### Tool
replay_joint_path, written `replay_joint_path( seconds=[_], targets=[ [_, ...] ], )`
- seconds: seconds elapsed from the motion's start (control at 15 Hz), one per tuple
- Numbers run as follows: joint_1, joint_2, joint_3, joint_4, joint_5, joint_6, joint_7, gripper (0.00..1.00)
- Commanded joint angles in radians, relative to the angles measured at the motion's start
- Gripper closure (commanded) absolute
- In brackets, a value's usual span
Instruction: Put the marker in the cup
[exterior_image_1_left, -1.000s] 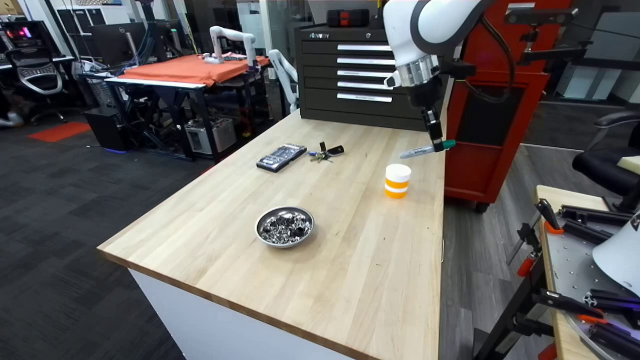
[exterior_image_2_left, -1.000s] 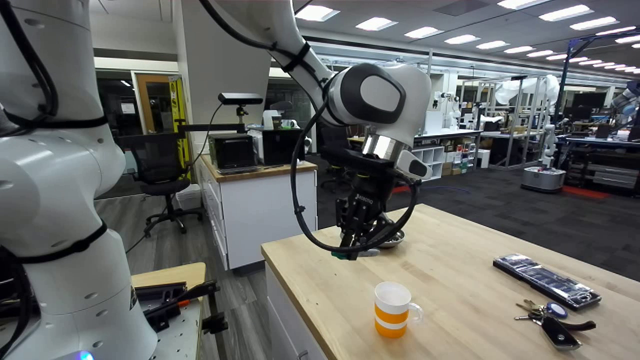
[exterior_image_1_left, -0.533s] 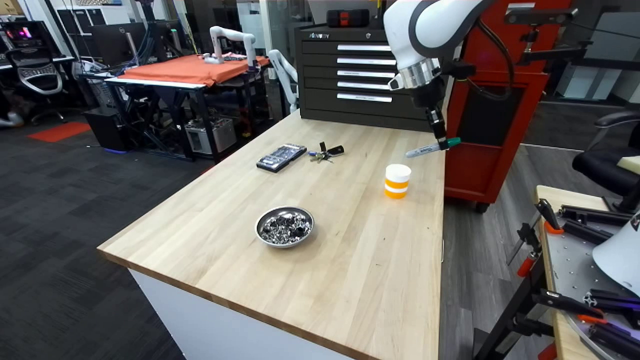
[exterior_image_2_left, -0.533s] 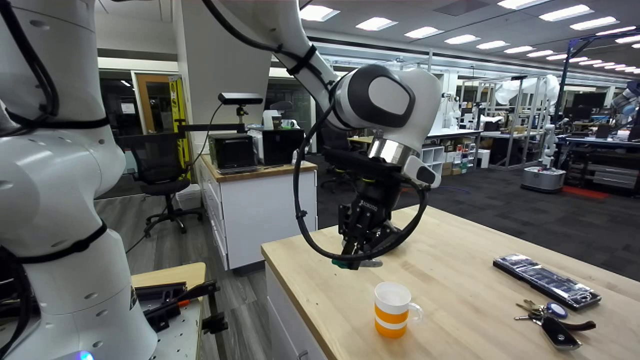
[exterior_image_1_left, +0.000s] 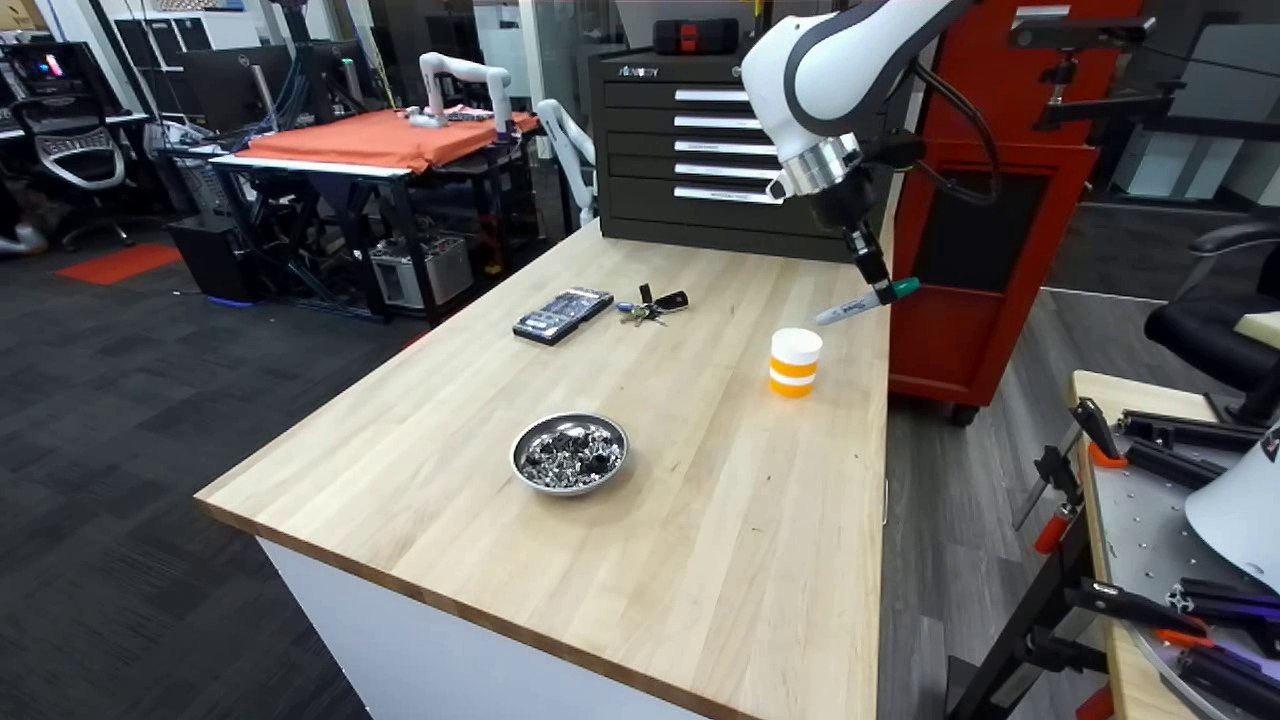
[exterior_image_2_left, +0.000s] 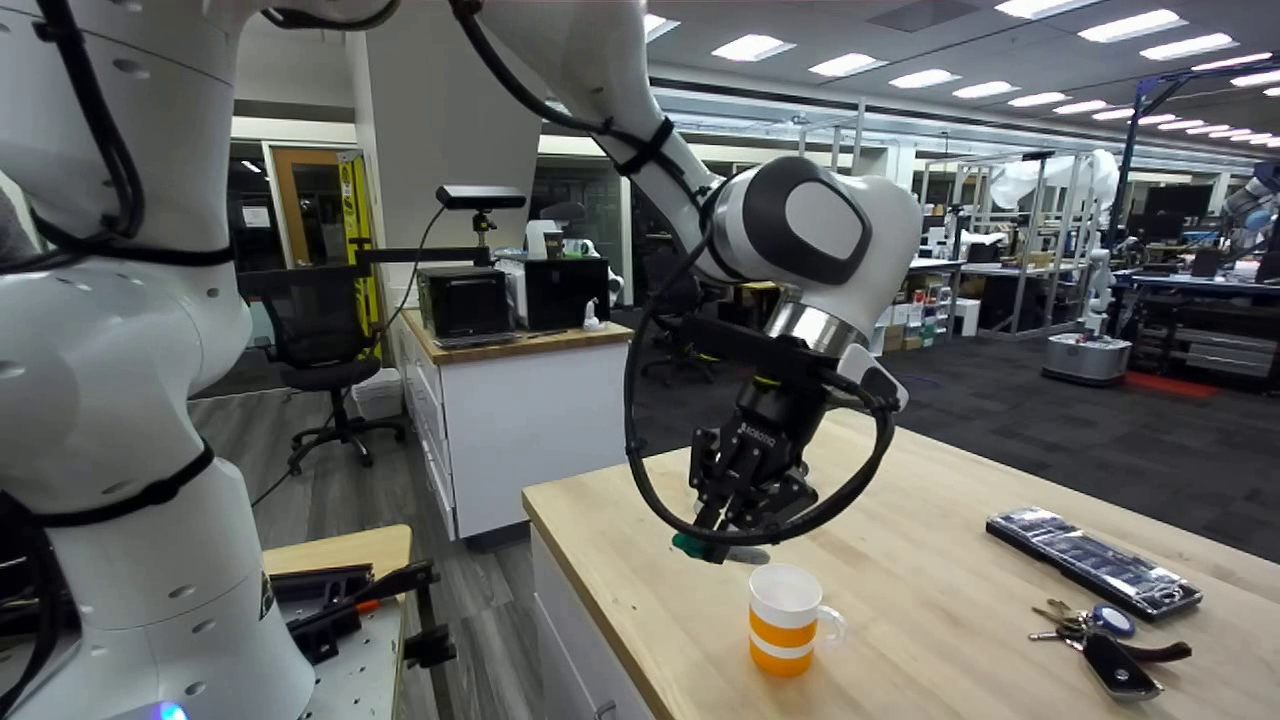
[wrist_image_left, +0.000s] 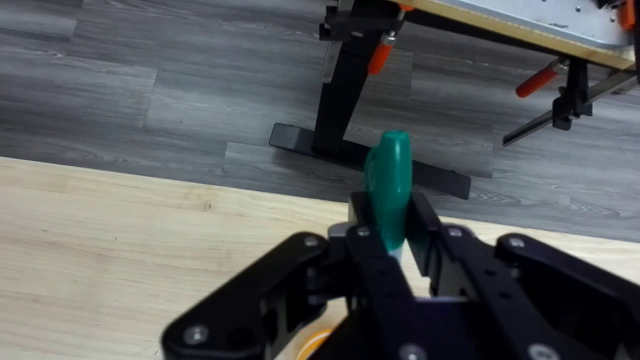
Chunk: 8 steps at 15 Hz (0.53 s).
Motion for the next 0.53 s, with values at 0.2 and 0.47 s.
replay_joint_path(
  seconds=[0.2, 0.47],
  targets=[
    [-0.002, 0.136, 0.010, 0.202, -0.048, -0.165, -0.021, 0.95],
    [-0.003, 0.208, 0.020, 0.304, -0.062, -0.219, -0.040, 0.95]
  ],
)
